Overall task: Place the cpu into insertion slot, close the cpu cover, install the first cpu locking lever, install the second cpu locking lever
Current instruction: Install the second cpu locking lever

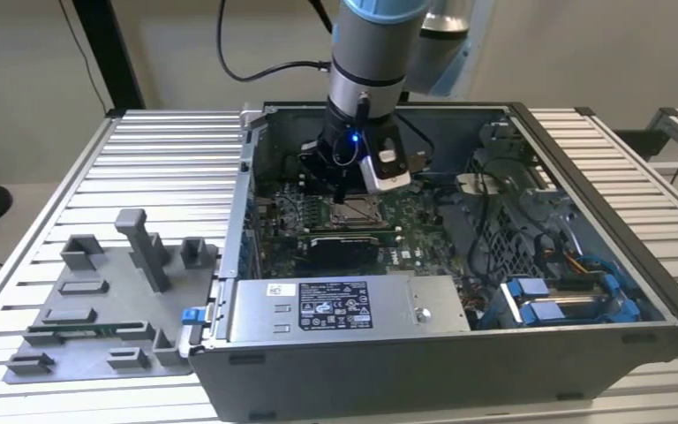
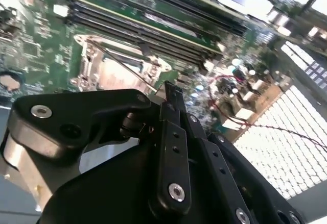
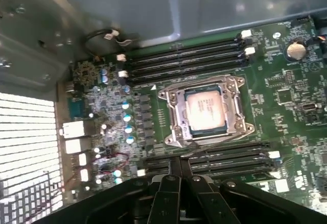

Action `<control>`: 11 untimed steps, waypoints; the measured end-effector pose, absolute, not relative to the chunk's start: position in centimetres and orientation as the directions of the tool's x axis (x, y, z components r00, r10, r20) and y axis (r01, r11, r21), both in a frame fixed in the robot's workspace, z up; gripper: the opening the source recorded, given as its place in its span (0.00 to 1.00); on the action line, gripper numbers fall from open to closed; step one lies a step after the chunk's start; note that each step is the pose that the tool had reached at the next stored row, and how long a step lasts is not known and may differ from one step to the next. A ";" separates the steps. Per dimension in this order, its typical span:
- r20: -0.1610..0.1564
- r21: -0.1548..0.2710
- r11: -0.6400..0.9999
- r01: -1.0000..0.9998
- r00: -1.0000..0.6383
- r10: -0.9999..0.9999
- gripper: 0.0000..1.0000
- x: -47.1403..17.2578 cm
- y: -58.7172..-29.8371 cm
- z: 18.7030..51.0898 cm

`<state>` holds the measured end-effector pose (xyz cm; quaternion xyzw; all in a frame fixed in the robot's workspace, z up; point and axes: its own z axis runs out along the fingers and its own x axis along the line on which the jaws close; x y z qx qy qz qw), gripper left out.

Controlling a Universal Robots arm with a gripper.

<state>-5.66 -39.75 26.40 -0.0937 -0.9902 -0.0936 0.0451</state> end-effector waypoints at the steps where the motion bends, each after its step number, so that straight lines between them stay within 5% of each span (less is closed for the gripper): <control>1: 0.107 0.176 0.965 0.194 -0.978 0.177 0.00 -5.2 -39.7 26.3; 11: 0.106 0.175 0.965 0.194 -0.978 0.178 0.00 -5.0 -39.5 26.1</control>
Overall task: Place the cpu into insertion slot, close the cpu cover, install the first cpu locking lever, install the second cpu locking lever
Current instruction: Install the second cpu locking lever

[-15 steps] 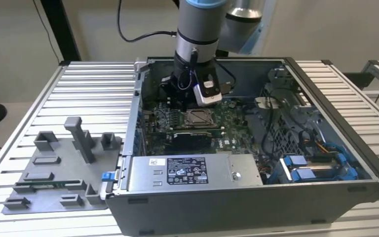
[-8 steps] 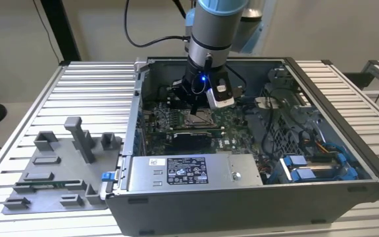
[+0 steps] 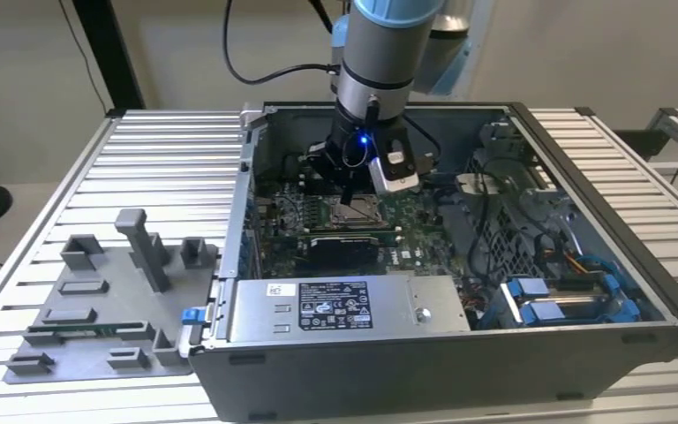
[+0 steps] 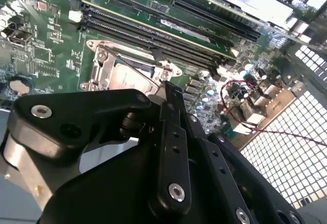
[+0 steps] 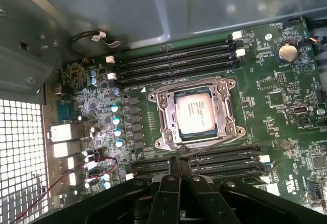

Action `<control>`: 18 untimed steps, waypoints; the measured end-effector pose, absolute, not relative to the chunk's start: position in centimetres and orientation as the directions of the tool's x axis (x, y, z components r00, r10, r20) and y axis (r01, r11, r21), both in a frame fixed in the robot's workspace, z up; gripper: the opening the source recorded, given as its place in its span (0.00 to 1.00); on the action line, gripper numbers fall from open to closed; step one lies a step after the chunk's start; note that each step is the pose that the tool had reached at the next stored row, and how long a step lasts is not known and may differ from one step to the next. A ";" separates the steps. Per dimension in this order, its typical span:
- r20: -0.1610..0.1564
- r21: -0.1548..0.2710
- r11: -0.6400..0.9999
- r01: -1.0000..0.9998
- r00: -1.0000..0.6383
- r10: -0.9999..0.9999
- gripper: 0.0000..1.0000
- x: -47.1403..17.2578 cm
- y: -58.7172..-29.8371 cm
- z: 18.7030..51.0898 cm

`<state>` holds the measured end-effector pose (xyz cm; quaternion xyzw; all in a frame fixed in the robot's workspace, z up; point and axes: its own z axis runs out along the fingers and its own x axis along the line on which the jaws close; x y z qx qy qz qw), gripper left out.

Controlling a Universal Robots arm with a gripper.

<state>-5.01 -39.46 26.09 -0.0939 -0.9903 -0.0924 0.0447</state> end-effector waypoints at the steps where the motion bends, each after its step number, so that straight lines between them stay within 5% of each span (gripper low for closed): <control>1: 0.106 0.175 0.965 0.194 -0.978 0.178 0.00 -5.0 -39.4 26.1; 18: 0.106 0.175 0.965 0.195 -0.978 0.179 0.00 -6.5 -38.2 24.1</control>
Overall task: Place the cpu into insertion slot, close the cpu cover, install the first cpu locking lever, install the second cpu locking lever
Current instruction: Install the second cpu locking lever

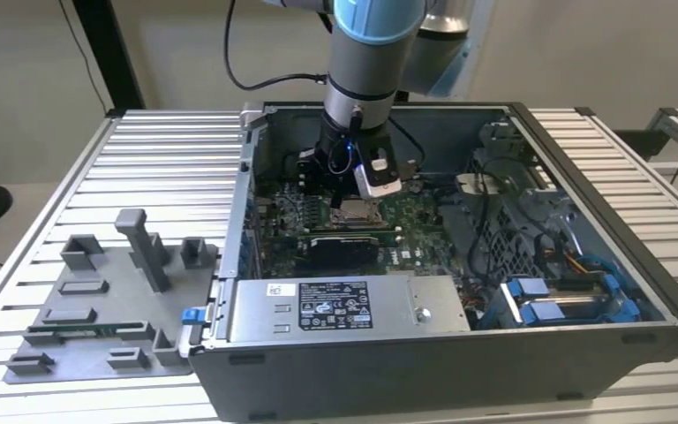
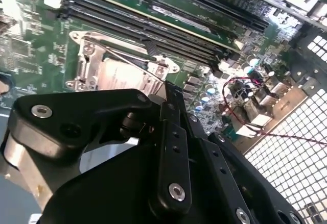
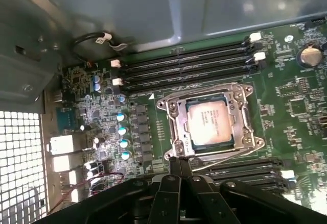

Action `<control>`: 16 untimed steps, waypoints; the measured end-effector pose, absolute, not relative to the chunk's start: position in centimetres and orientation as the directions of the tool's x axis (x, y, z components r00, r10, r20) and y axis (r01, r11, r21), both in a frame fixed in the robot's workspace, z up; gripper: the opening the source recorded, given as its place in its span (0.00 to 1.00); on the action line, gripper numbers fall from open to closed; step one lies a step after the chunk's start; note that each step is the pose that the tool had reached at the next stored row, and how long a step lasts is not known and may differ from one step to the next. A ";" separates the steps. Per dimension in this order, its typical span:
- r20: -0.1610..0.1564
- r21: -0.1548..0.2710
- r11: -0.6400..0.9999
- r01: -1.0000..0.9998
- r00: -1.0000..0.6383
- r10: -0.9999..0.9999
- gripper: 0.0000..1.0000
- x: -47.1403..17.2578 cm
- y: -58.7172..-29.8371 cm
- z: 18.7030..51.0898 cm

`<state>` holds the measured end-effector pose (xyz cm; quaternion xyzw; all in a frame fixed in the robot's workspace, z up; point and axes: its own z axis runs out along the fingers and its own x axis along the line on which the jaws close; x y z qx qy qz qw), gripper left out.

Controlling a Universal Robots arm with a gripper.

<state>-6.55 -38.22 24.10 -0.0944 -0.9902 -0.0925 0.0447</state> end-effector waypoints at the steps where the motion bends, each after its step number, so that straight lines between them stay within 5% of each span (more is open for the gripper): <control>1: 0.106 0.175 0.965 0.196 -0.978 0.179 0.00 -6.8 -38.2 23.9; 16: 0.095 0.181 0.963 0.198 -0.978 0.183 0.00 -7.9 -38.3 22.0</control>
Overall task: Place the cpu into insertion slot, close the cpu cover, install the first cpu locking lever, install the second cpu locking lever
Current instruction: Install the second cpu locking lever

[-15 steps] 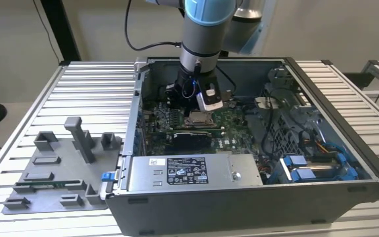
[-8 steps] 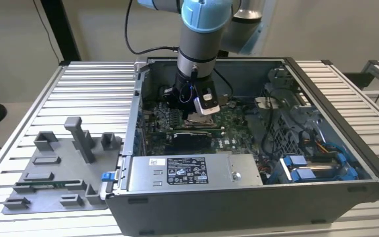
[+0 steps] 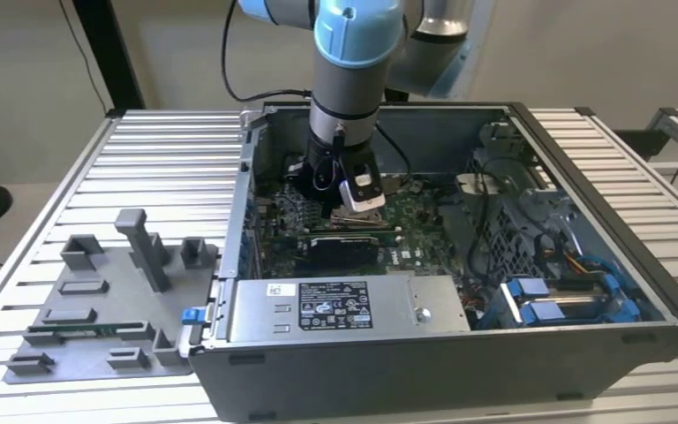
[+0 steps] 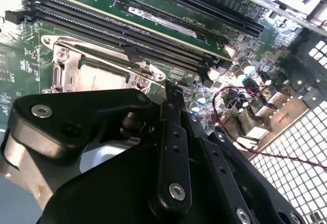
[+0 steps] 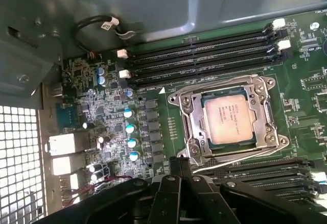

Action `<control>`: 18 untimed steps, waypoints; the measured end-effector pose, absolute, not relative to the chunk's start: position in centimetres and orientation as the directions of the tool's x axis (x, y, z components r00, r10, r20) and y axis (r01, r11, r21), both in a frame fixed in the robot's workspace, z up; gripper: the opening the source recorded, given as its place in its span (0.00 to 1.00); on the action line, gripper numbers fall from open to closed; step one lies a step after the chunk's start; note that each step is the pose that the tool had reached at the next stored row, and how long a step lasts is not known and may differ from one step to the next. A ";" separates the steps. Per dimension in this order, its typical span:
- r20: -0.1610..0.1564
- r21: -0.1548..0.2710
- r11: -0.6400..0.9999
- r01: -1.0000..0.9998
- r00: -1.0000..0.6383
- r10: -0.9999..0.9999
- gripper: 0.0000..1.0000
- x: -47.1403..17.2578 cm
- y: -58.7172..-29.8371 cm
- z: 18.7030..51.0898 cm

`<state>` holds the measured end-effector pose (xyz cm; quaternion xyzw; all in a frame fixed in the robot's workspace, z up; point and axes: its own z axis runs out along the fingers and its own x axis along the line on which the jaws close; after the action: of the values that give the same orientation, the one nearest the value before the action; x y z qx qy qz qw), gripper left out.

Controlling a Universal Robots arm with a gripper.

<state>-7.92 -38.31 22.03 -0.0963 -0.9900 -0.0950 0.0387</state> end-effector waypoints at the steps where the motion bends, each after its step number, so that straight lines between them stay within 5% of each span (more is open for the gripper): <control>1: 0.094 0.182 0.963 0.199 -0.978 0.185 0.00 -7.9 -38.3 21.9; 18: 0.085 0.194 0.958 0.209 -0.977 0.196 0.00 -8.2 -38.3 20.8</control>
<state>-8.20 -38.31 20.75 -0.1026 -0.9890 -0.1014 0.0322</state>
